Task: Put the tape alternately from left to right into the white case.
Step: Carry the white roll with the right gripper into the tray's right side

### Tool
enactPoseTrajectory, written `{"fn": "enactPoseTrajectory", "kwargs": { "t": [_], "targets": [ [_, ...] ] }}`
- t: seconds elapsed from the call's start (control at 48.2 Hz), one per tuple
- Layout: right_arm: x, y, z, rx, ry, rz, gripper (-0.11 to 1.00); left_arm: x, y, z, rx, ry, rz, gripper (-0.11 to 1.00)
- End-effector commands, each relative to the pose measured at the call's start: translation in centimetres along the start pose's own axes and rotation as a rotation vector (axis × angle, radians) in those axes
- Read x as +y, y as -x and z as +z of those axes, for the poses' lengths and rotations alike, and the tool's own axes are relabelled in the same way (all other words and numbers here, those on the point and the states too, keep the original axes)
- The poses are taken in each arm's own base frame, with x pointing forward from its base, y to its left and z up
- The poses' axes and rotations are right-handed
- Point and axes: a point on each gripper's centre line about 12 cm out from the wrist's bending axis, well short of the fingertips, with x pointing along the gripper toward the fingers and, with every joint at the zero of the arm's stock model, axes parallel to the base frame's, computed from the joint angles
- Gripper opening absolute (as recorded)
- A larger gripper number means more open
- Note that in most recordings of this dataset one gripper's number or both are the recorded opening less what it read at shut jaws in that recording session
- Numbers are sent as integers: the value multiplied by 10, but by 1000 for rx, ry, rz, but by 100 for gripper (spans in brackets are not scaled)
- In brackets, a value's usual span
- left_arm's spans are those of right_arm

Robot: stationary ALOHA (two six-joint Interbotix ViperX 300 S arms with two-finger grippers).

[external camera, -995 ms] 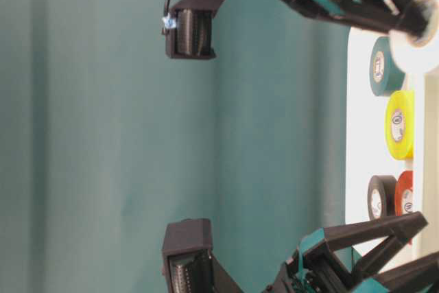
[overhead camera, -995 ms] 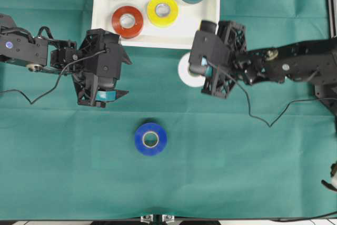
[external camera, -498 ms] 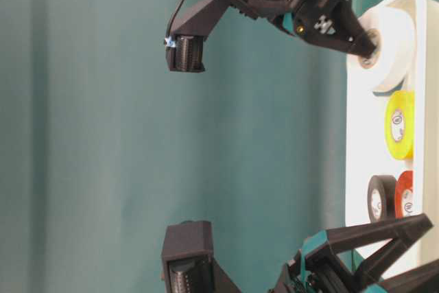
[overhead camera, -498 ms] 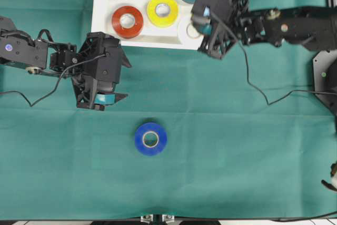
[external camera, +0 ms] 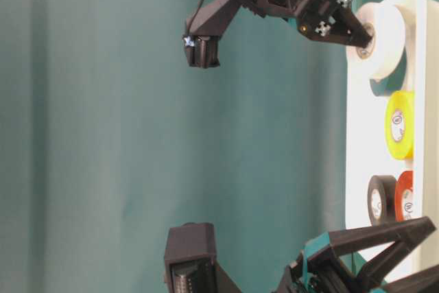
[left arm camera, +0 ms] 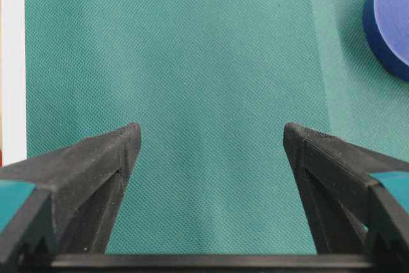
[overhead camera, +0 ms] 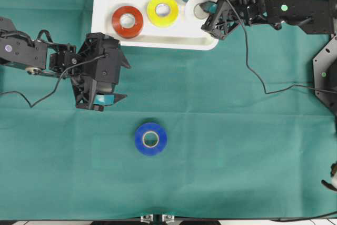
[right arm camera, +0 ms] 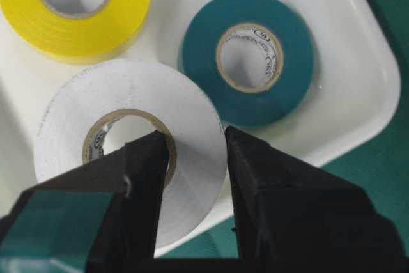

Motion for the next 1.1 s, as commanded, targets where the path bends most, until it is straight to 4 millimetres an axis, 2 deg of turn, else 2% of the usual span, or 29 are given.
{"fn": "enactPoseTrajectory", "kwargs": {
  "t": [0.0,0.581,0.767,0.933,1.078],
  "targets": [
    [3,2,6,-24,1,23,28,-2,4,1,-13,-3,-3,60],
    [5,2,8,-41,-2,52,29,-2,5,1,-16,-3,-2,60],
    [5,1,7,-39,-1,53,79,-2,5,2,-17,-3,-2,60],
    [7,1,6,-44,-1,73,72,-2,5,2,-19,-3,-2,60],
    [10,1,4,-50,-4,102,72,-1,5,3,-20,-2,-1,60]
  ]
}}
